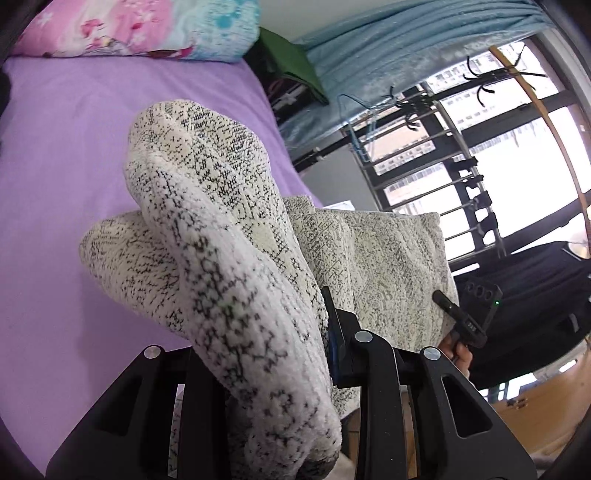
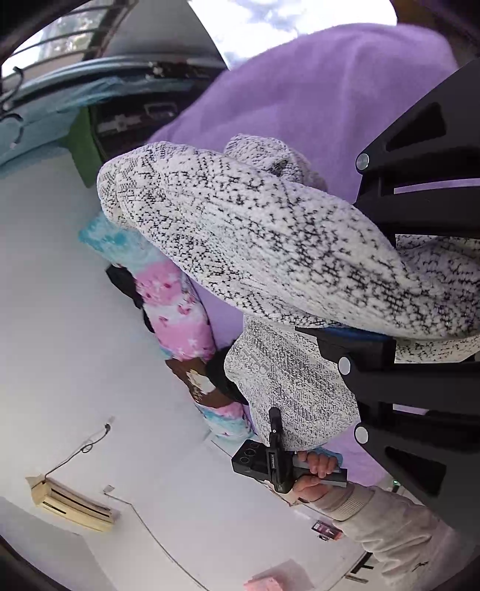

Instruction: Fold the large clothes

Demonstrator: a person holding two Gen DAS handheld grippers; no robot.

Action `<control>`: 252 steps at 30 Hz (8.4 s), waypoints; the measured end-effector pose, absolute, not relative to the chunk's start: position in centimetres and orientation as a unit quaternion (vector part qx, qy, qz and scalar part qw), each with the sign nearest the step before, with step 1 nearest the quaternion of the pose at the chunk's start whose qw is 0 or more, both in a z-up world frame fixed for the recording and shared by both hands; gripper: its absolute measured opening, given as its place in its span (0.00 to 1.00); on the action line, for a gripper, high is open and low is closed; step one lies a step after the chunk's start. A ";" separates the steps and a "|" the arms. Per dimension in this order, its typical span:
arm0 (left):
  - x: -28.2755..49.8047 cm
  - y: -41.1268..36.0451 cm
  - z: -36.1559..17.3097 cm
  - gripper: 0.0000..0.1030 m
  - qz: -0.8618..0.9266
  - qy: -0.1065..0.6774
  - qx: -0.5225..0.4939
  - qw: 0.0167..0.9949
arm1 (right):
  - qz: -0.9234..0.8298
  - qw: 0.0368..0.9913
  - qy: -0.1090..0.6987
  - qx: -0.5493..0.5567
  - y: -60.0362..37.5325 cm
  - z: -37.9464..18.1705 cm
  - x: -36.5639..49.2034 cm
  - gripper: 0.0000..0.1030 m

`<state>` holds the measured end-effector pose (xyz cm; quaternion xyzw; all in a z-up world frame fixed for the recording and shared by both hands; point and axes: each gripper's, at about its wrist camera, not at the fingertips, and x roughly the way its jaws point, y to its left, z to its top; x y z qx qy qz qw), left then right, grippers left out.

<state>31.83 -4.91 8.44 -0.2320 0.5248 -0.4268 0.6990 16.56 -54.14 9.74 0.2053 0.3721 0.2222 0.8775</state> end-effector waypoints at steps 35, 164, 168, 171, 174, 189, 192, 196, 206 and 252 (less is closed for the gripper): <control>45.6 -32.2 -9.3 0.25 -0.412 0.626 -0.158 0.643 | 0.056 0.851 0.401 0.335 -71.7 -10.4 15.2 0.24; -3.5 -17.8 6.8 0.94 -0.303 0.344 0.040 0.888 | -0.256 0.914 0.304 0.087 -33.8 4.5 -12.4 0.94; -3.5 -17.7 6.7 0.94 -0.304 0.346 0.040 0.887 | -0.255 0.912 0.308 0.091 -33.8 4.2 -12.5 0.94; -3.5 -17.9 6.7 0.94 -0.306 0.348 0.039 0.885 | -0.253 0.911 0.312 0.093 -33.9 4.1 -12.3 0.94; -3.6 -17.9 6.6 0.94 -0.305 0.346 0.041 0.886 | -0.251 0.912 0.311 0.090 -33.7 4.1 -12.3 0.94; -3.3 -17.8 6.6 0.94 -0.304 0.354 0.040 0.883 | -0.249 0.915 0.307 0.079 -33.2 4.3 -12.3 0.94; -3.2 -17.8 6.7 0.94 -0.304 0.353 0.040 0.884 | -0.246 0.915 0.309 0.081 -33.2 4.2 -12.2 0.94; -3.3 -18.0 6.7 0.94 -0.303 0.352 0.039 0.885 | -0.247 0.918 0.303 0.073 -33.0 4.4 -12.2 0.94; -3.4 -18.1 6.6 0.94 -0.307 0.355 0.039 0.882 | -0.248 0.918 0.301 0.071 -32.8 4.3 -12.3 0.94; -3.1 -17.8 6.7 0.94 -0.310 0.350 0.040 0.883 | -0.245 0.921 0.295 0.073 -32.9 4.9 -12.1 0.94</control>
